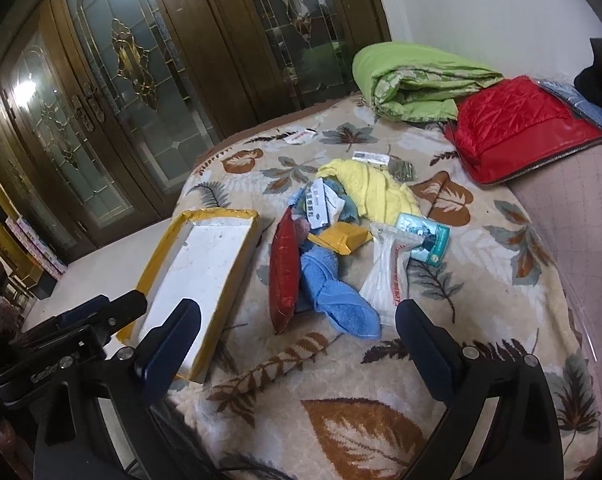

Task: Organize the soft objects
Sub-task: 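Move both tools forward over the pile of items beside the tray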

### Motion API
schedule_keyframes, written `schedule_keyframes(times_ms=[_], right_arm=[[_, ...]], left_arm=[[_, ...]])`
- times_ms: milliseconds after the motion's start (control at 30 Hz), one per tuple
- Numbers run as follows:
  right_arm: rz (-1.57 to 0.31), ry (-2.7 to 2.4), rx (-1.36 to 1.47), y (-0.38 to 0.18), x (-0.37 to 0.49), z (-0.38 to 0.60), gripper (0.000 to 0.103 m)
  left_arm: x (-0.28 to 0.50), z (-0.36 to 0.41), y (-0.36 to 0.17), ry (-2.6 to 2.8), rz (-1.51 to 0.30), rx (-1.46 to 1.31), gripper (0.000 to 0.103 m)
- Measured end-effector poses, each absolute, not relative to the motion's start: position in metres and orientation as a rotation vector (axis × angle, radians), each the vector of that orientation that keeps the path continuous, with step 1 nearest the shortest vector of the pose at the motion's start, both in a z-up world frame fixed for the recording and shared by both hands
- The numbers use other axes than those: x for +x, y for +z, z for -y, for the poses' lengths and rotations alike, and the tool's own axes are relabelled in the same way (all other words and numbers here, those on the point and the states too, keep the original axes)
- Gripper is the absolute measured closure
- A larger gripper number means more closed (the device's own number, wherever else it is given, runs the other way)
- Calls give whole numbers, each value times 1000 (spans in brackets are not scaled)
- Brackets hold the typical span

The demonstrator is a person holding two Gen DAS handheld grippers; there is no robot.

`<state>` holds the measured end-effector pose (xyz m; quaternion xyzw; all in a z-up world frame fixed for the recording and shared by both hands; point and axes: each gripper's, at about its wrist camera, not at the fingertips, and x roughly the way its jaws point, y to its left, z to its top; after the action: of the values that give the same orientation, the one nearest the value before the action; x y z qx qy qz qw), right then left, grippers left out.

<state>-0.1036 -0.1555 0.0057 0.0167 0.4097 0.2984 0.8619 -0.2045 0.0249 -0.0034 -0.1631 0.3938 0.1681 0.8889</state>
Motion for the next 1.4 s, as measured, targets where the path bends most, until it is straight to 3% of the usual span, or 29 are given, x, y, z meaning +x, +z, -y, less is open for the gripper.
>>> schedule_keyframes(times_ms=[533,900,1400], right_arm=[[-797,615,105,21,-104,170,1],[-639,597,86,49,-115,186,1],[-672,633,102,61,-124,182,1]], left_arm=[[-211,-27,17,303,-728,-328,31],[-221,-23,49,280,-628,-318,31],[-228,-23,61,226,-599,-347,31]])
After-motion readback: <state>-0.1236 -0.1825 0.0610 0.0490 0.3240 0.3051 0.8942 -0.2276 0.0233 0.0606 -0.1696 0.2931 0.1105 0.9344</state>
